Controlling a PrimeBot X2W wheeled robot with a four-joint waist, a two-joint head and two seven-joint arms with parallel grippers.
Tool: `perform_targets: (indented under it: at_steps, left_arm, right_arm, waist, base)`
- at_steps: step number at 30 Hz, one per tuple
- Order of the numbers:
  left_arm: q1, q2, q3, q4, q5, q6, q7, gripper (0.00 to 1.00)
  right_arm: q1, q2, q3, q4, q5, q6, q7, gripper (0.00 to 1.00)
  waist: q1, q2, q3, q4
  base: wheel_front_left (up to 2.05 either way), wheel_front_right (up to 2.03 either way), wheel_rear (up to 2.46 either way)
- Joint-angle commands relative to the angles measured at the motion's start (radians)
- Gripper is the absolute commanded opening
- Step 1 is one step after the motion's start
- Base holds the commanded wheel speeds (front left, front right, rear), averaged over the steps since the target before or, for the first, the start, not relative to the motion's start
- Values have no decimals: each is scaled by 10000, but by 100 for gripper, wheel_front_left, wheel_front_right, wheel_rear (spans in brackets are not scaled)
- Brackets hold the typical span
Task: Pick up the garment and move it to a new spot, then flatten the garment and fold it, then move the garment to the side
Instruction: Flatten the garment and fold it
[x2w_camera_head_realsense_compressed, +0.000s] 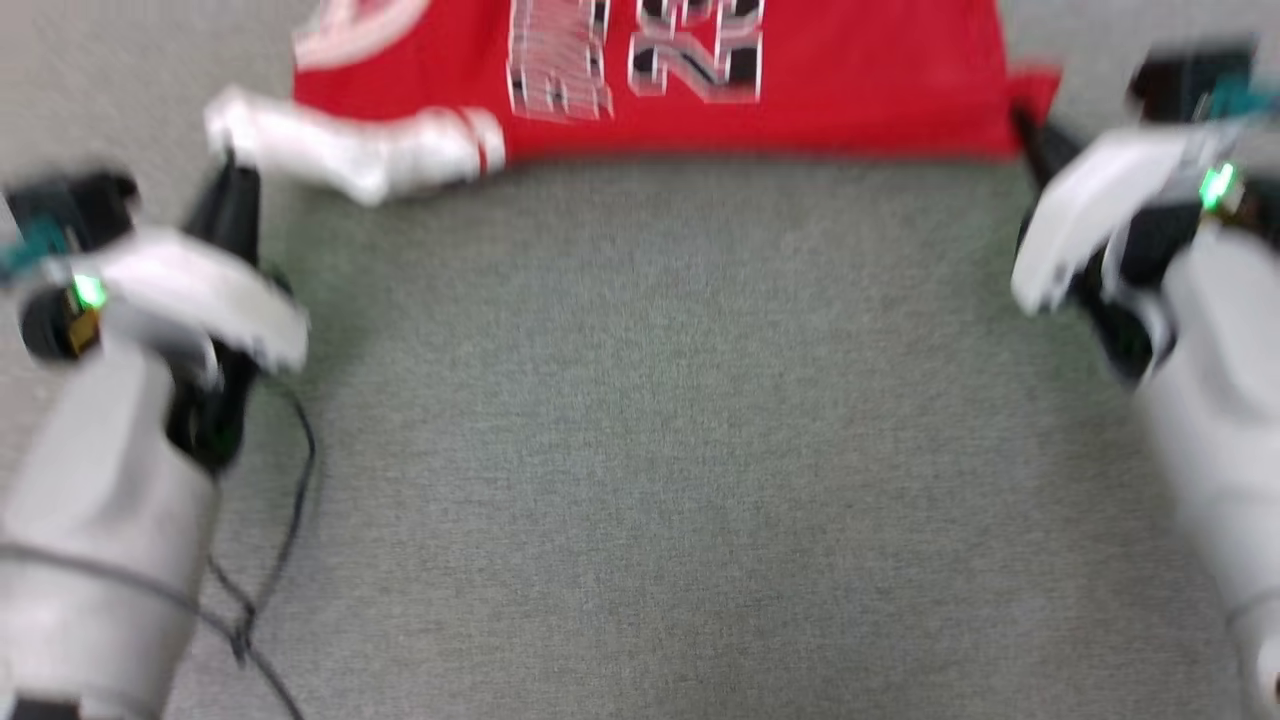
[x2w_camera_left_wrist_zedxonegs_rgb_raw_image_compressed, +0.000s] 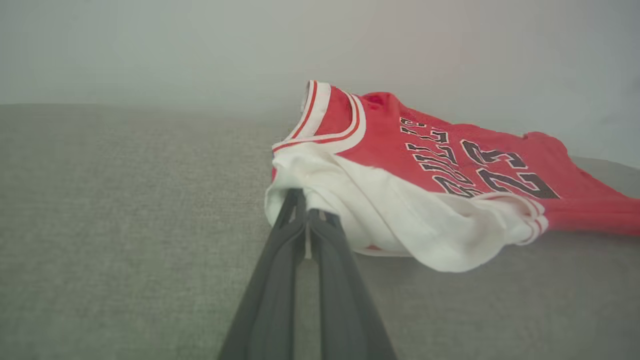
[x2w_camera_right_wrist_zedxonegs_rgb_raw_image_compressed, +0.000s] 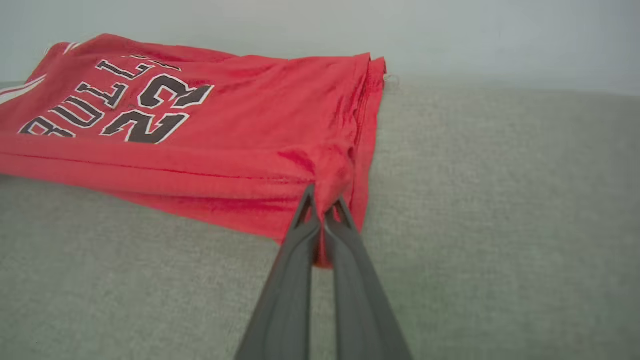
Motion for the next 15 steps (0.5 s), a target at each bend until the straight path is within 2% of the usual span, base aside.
perform_targets:
  at_steps: [1,9,15]
  left_arm:
    - [694,86,105,-149,0,14,-71,0]
    - [4457,-15,990,-1860,166,437,-95,0]
    - [7091,88,1502,-3269,-25,1144,-97,0]
  right_arm:
    - [626,-179,135,-5,154,-17,-100,0]
    - [3396,-776,797,-517,1175,-20,-398,0]
    - [5383,-1212,783,-1257,1625,-33,-570,0]
  waist:
    - [1,0,-1031,8]
    - [1,0,-2780,25]
    - [1,0,-3685,20]
  base:
    - [0,0,0]
    - [0,0,0]
    - [0,0,0]
